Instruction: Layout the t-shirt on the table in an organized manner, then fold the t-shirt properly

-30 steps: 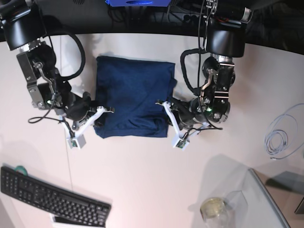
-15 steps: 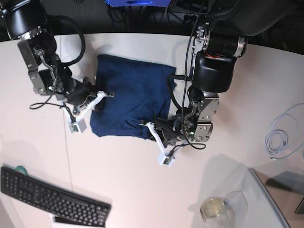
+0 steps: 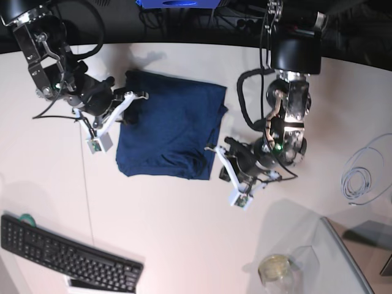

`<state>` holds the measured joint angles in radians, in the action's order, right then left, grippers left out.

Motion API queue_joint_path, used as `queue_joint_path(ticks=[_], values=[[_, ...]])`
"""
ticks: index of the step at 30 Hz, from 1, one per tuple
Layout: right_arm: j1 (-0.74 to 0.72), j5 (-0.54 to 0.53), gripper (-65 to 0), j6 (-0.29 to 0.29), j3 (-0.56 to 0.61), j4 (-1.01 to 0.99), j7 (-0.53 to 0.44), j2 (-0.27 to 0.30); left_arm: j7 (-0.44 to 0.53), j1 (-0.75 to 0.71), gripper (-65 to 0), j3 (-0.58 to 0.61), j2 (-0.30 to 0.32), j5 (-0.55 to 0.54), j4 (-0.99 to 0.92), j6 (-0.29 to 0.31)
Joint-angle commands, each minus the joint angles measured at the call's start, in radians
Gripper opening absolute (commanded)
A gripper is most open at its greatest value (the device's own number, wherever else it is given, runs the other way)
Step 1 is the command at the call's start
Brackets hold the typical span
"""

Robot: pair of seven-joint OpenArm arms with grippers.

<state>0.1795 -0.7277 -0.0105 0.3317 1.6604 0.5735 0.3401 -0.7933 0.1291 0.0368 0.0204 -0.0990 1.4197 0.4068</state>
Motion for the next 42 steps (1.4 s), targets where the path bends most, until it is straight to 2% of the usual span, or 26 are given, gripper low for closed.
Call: queue_joint_path(ticks=[1, 3, 6, 12, 16, 21, 25, 27, 30, 33, 36, 39, 42], values=[[-0.013, -0.01, -65.0, 0.01, 0.01, 0.016, -0.022, -0.011, 0.01, -0.024, -65.0, 0.01, -0.037, -0.015, 0.053, 0.01], [-0.013, -0.01, -65.0, 0.01, 0.034, 0.016, -0.022, -0.013, 0.01, -0.095, -65.0, 0.036, -0.083, -0.015, 0.105, 0.01], [-0.016, -0.01, -65.0, 0.01, 0.066, 0.01, -0.022, -0.014, 0.013, -0.167, -65.0, 0.094, -0.109, -0.015, 0.1, 0.01], [-0.013, -0.01, -65.0, 0.01, 0.08, -0.091, -0.028, -0.017, 0.078, -0.191, -65.0, 0.127, -0.104, -0.008, -0.041, 0.01], [0.007, -0.01, -65.0, 0.01, 0.079, -0.122, -0.03, -0.017, 0.082, -0.194, -65.0, 0.124, -0.063, -0.014, -0.038, 0.01], [0.028, -0.01, -65.0, 0.01, 0.077, -0.065, -0.079, -0.011, 0.079, -0.231, -65.0, 0.119, -0.061, -0.015, 0.102, 0.01], [0.053, -0.01, -65.0, 0.007, 0.074, 0.021, -0.083, 0.029, 0.079, -0.296, -65.0, 0.077, -0.049, -0.015, 0.263, 0.01], [0.085, -0.01, -65.0, 0.007, 0.027, 0.071, -0.08, 0.047, 0.079, -0.332, -65.0, 0.042, -0.043, -0.009, 0.329, 0.01], [0.154, -0.01, -65.0, 0.008, -0.081, 0.126, -0.079, 0.064, 0.079, -0.414, -65.0, -0.008, 0.023, -0.008, 0.412, 0.01], [0.24, -0.01, -65.0, 0.011, -0.156, 0.191, -0.079, 0.136, 0.079, -0.506, -65.0, -0.022, 0.132, -0.008, 0.453, 0.01], [0.352, -0.011, -65.0, 0.011, -0.174, 0.254, -0.079, 0.196, 0.084, -0.601, -65.0, -0.025, 0.238, -0.011, 0.47, 0.01], [0.46, -0.011, -65.0, 0.01, -0.176, 0.257, -0.079, 0.199, 0.084, -0.698, -65.0, -0.025, 0.312, -0.011, 0.47, 0.01], [0.576, -0.011, -65.0, 0.01, -0.176, 0.269, -0.082, 0.198, 0.085, -0.79, -65.0, -0.025, 0.339, -0.009, 0.473, 0.01]])
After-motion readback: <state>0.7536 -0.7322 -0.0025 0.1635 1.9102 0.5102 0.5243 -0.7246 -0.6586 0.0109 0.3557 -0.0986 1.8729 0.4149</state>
